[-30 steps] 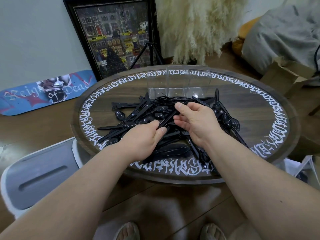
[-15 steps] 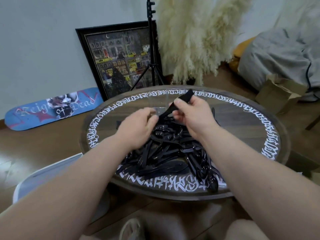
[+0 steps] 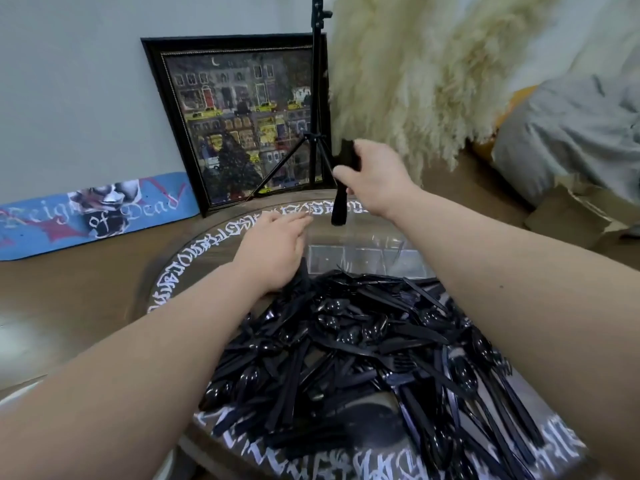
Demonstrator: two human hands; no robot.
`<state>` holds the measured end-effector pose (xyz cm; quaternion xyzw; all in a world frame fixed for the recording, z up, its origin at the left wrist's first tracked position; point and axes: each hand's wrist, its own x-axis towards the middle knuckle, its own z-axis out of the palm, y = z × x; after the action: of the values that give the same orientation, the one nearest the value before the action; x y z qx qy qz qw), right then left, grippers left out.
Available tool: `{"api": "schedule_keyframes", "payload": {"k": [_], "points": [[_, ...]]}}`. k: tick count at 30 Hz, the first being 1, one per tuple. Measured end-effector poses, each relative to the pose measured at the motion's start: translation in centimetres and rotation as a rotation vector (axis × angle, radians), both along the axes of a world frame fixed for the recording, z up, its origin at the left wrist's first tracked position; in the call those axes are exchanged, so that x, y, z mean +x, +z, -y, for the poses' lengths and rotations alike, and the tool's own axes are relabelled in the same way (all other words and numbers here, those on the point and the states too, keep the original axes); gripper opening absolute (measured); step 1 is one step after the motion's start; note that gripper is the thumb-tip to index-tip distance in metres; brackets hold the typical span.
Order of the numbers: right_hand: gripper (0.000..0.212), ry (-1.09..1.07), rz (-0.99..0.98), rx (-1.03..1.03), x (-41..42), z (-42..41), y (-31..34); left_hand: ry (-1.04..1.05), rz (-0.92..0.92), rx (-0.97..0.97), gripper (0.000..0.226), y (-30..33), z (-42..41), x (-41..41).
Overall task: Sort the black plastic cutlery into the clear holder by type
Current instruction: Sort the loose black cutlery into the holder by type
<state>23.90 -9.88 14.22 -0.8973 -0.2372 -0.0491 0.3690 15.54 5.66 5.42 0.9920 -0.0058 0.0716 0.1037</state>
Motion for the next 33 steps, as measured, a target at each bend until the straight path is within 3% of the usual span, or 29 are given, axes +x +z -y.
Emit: {"api": "schedule_keyframes", "payload": {"k": [4,8,18,26,33], "points": [[0.023,0.068,-0.03,-0.252,1.1,-1.9,-2.1,-0.021,0.016,-0.048,0.042,-0.8,-0.4,0.0],[0.024,0.063,-0.054,-0.31,1.6,-3.0,-4.4,-0.023,0.037,-0.12,0.042,-1.2,-0.3,-0.6],[0.034,0.005,-0.031,-0.195,-1.3,-0.2,-4.4,0.017,-0.005,-0.171,0.048,-0.4,0.7,-2.4],[0.02,-0.026,-0.127,-0.011,-8.6,5.1,-4.9,0.006,0.026,-0.194,0.047,0.6,3.0,-8.0],[0.013,0.023,-0.196,-0.18,-16.9,9.4,-7.2,-0.094,-0.059,-0.118,0.042,-1.2,6.0,-14.8]]}}
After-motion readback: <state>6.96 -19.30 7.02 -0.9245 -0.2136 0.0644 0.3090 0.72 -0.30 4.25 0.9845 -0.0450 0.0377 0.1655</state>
